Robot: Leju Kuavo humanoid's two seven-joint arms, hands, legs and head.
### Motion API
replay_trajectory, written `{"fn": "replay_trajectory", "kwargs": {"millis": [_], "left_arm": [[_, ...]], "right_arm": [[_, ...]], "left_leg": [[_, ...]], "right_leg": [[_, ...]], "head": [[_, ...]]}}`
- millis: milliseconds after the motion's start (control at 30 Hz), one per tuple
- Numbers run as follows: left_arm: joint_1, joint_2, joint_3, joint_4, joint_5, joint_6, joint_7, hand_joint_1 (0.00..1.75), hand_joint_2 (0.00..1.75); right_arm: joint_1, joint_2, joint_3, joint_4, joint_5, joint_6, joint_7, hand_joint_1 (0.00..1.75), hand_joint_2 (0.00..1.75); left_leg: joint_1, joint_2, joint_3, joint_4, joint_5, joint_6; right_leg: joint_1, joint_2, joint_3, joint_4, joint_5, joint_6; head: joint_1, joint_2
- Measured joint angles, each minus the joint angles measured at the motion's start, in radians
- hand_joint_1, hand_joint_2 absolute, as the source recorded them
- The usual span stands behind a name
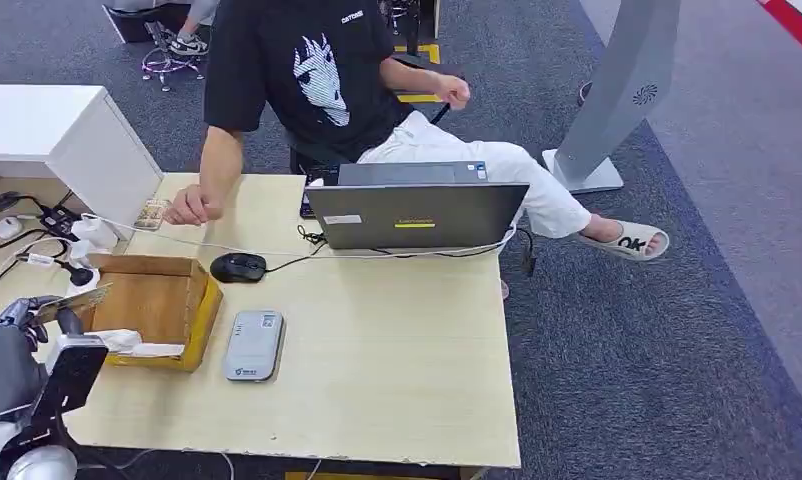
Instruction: Pass the card to the sensor for recognition and then transmit it.
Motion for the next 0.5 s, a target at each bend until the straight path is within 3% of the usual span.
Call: {"fn": "replay_trajectory", "kwargs": {"millis": [233,400,500], "left_arm": [[0.001,0.000,-0.030,0.000,-0.029,-0.017,-0.004,1.75,1.75],[0.000,0.001,-0.089,0.000,-0.105,-0.100,0.061,1.75,1.75],[0.000,0.006,-0.135,0.000,-0.194,-0.107,0.096,1.75,1.75]], "right_arm": [[0.000,0.000,0.000,0.000,0.003,0.000,0.000,0.00,1.75],[0.000,0.000,0.000,0.001,0.009,0.005,0.003,0.00,1.75],[0.000,0.000,0.000,0.001,0.011,0.012,0.003,0.00,1.75]], "left_leg": [[0.000,0.000,0.000,0.000,0.000,0.000],[0.000,0.000,0.000,0.000,0.000,0.000],[0.000,0.000,0.000,0.000,0.000,0.000]], "right_leg": [[0.000,0.000,0.000,0.000,0.000,0.000],[0.000,0.000,0.000,0.000,0.000,0.000],[0.000,0.000,0.000,0.000,0.000,0.000]], "head": [[0.000,0.000],[0.000,0.000],[0.000,0.000]]}}
